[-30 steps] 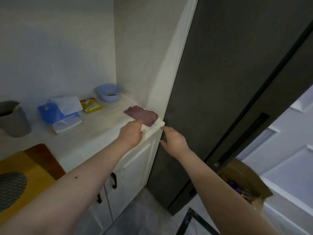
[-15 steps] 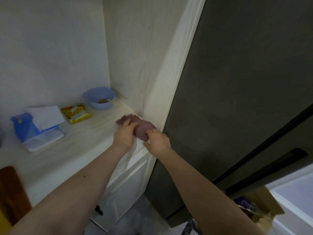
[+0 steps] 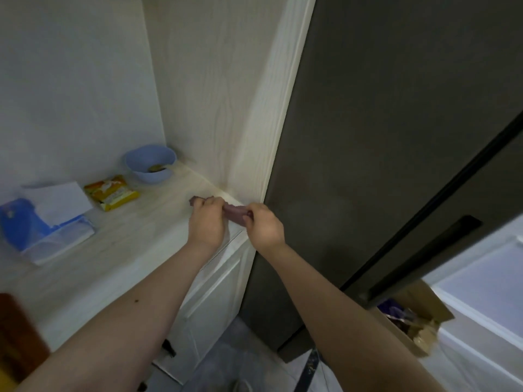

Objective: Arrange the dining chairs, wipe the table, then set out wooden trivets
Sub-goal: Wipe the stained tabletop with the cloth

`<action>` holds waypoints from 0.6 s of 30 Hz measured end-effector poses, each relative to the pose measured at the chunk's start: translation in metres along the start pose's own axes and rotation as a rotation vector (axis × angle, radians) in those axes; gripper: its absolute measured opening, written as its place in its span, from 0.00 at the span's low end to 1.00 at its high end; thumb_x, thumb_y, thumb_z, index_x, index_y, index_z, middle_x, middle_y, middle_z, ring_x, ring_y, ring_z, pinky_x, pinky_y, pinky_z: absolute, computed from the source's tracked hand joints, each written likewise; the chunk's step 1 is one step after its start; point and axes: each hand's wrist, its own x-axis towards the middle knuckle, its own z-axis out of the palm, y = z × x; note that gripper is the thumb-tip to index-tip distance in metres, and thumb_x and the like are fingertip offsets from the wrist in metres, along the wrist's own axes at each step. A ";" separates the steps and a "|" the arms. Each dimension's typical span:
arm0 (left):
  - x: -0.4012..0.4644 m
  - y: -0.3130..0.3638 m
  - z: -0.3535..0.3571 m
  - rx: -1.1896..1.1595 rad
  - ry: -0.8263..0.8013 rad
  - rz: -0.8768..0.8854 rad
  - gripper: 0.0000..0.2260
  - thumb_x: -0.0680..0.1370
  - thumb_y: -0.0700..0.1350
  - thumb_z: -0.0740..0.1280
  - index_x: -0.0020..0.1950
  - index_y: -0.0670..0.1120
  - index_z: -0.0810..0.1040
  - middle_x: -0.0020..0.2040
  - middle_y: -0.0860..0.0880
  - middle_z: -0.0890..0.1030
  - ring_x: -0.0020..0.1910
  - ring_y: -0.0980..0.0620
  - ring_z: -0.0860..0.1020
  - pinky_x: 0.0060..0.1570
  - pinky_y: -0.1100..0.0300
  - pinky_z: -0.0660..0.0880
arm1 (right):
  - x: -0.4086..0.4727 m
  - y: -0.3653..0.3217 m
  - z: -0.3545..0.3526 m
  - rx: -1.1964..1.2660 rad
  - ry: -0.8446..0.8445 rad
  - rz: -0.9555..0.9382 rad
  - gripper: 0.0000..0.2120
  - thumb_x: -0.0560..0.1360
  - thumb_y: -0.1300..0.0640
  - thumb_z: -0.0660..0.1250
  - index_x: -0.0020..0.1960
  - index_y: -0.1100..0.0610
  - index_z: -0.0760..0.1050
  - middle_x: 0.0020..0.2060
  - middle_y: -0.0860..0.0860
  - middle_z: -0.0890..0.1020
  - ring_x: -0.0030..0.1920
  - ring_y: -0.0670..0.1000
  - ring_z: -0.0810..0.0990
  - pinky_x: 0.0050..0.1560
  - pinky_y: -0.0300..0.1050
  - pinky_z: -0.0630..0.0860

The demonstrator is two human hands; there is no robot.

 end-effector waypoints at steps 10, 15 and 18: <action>-0.078 0.054 0.027 0.069 0.109 0.298 0.04 0.77 0.42 0.63 0.48 0.46 0.77 0.48 0.48 0.79 0.49 0.44 0.72 0.49 0.49 0.68 | -0.118 0.048 -0.025 0.151 0.125 0.152 0.07 0.78 0.61 0.62 0.54 0.60 0.77 0.49 0.55 0.78 0.46 0.50 0.75 0.45 0.41 0.69; -0.139 0.097 0.060 -0.025 -0.015 0.554 0.09 0.77 0.42 0.59 0.48 0.44 0.79 0.52 0.46 0.80 0.53 0.42 0.72 0.49 0.48 0.71 | -0.208 0.087 -0.052 0.189 0.104 0.308 0.05 0.78 0.60 0.63 0.50 0.58 0.77 0.44 0.52 0.79 0.45 0.49 0.76 0.47 0.41 0.71; -0.180 0.132 0.071 -0.057 -0.104 0.629 0.05 0.74 0.39 0.67 0.47 0.45 0.81 0.53 0.46 0.80 0.55 0.43 0.73 0.47 0.51 0.69 | -0.262 0.113 -0.071 0.287 0.134 0.457 0.04 0.77 0.58 0.65 0.50 0.56 0.78 0.46 0.50 0.80 0.48 0.48 0.78 0.52 0.42 0.74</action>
